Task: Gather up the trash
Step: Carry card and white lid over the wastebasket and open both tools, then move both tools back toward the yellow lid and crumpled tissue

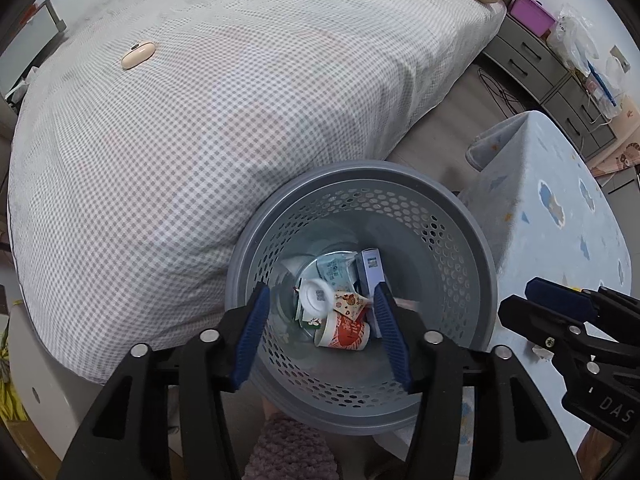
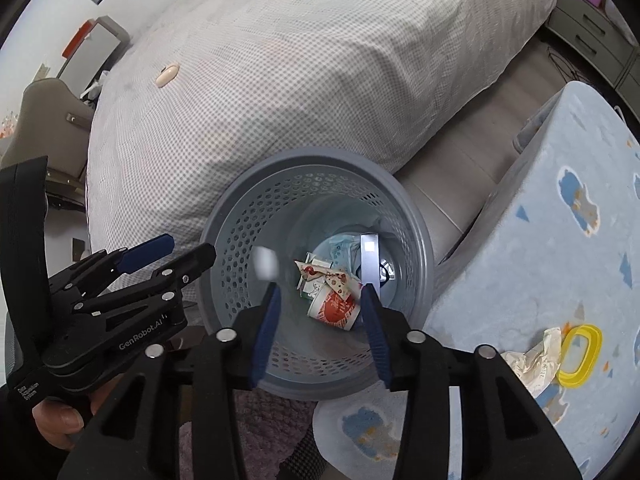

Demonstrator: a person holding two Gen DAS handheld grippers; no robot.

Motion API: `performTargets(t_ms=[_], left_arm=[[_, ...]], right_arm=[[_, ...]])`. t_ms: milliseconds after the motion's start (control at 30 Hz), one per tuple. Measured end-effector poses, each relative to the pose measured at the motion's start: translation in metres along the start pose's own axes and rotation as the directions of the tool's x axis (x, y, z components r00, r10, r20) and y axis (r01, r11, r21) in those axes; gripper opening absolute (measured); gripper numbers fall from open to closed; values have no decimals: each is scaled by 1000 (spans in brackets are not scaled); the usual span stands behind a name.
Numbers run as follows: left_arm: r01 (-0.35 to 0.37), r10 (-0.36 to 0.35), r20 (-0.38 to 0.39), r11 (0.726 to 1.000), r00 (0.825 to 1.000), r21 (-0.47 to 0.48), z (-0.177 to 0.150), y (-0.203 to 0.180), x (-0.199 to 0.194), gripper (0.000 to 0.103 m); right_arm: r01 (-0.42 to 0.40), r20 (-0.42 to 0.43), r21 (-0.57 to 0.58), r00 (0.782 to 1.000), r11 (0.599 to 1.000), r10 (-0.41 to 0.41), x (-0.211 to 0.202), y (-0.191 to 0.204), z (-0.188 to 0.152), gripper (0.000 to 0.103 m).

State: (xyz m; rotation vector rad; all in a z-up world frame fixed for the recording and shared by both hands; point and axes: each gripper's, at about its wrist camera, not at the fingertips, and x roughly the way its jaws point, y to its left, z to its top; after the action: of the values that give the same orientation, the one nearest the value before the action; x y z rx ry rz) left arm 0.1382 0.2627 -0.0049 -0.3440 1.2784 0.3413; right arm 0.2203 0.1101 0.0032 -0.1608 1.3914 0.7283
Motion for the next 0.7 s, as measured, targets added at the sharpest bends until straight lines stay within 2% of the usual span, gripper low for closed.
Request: performTargets(t_ms=[100,700], left_arm=[[5,-5,2,1000,1000,3,-1,-1,-1,58],[-23,23,18,998,1000,51,-4,-11,-5,58]], right_arm=[[-4,2,8,1000,1000,4,-2,-3,-1,43],[3,20,50,1000,999,-4,-8,-14,-8,46]])
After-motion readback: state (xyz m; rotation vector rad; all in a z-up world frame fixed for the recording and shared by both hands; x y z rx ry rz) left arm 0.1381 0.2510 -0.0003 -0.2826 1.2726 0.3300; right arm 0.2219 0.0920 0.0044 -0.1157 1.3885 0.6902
